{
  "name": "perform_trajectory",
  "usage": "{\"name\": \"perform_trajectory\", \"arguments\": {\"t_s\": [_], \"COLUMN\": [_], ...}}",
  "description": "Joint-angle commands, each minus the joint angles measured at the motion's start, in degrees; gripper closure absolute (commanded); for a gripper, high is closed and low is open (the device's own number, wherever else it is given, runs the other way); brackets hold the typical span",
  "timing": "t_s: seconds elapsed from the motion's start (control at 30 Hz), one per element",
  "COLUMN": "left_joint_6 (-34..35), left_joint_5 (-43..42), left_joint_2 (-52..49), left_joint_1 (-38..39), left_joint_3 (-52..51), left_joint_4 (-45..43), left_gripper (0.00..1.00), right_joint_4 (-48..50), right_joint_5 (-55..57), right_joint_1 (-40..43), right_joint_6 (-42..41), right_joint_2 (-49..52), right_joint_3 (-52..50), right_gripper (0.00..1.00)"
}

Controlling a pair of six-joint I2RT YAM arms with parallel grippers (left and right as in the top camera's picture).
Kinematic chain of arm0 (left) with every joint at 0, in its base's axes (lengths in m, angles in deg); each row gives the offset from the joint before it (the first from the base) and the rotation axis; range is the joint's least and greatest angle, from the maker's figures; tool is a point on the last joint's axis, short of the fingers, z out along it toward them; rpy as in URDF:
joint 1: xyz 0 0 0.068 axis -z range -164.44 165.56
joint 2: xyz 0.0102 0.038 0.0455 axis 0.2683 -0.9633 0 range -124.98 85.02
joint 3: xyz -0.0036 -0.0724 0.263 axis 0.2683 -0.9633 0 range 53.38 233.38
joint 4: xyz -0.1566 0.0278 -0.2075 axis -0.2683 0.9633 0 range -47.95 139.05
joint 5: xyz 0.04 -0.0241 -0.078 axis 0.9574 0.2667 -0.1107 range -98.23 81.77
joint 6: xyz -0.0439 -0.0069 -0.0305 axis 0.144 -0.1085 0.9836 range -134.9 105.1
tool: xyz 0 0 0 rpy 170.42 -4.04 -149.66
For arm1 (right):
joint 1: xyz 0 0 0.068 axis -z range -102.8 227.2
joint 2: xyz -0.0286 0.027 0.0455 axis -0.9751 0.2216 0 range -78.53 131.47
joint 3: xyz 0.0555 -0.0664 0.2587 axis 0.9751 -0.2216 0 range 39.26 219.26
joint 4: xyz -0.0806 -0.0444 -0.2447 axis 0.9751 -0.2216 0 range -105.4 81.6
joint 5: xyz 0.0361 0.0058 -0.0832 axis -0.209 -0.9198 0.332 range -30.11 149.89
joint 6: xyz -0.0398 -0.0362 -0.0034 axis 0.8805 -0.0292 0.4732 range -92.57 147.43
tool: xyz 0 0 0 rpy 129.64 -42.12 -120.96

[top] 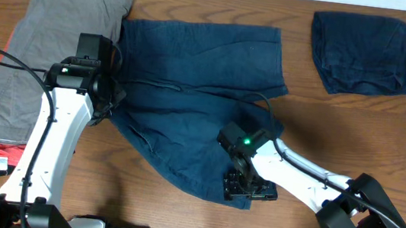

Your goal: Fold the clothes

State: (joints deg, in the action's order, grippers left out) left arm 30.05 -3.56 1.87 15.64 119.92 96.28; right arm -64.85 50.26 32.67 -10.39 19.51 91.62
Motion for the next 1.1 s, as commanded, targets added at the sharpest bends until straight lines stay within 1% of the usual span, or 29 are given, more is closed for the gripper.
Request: {"name": "perform_trajectory", "arguments": {"t_s": [0.0,0.07,0.17,0.2,0.3,0.33,0.43,0.47,0.53,0.6,0.63,0.8,0.93,1.07], "left_joint_6": [-0.59,-0.59,-0.59,-0.59,-0.59,-0.59,-0.59,-0.59,-0.59,-0.59,-0.59,-0.66,-2.97,-4.17], "left_joint_5": [0.26,0.26,0.26,0.26,0.26,0.26,0.26,0.26,0.26,0.26,0.26,0.28,0.28,0.26], "left_joint_2": [0.0,0.0,0.0,0.0,0.0,0.0,0.0,0.0,0.0,0.0,0.0,0.0,0.09,0.46], "left_joint_1": [0.02,0.02,0.02,0.02,0.02,0.02,0.02,0.02,0.02,0.02,0.02,0.02,0.02,0.02], "left_joint_3": [0.87,0.87,0.85,0.85,0.85,0.85,0.85,0.85,0.85,0.85,0.85,0.85,0.85,0.87], "left_joint_4": [0.31,0.33,0.61,0.74,0.98,1.01,1.2,1.22,1.22,1.25,1.33,1.84,2.08,2.6], "left_gripper": [0.94,0.94,0.94,0.94,0.94,0.94,0.94,0.94,0.94,0.94,0.94,0.94,0.94,0.94], "right_joint_4": [1.01,1.22,1.25,1.6,1.86,1.86,1.86,1.86,1.9,2.05,2.05,1.81,1.86,2.01], "right_joint_5": [-1.36,-1.36,-1.36,-1.36,-1.33,-1.31,-1.29,-1.09,-0.85,-0.59,-0.31,0.61,0.44,0.39], "right_joint_1": [-0.94,-1.38,-1.84,-1.86,-1.95,-1.95,-1.95,-1.95,-1.95,-1.86,-1.75,0.81,5.86,12.13], "right_joint_6": [-1.99,-1.99,-1.99,-1.99,-1.97,-1.97,-1.97,-1.99,-1.99,-2.03,-2.45,-3.8,-3.54,0.68], "right_joint_2": [-0.22,-0.22,-0.22,-0.22,-0.22,-0.22,-0.22,-0.22,-0.22,-0.22,-0.22,-0.31,-2.05,-6.38], "right_joint_3": [-1.2,-1.42,-1.42,-1.42,-1.44,-1.44,-1.49,-1.49,-1.49,-1.49,-1.46,-1.2,-0.02,2.71], "right_gripper": [0.22,0.22,0.29,0.34,0.59,0.64,0.73,0.8,0.86,0.96,0.99,0.99,0.99,0.99]}}
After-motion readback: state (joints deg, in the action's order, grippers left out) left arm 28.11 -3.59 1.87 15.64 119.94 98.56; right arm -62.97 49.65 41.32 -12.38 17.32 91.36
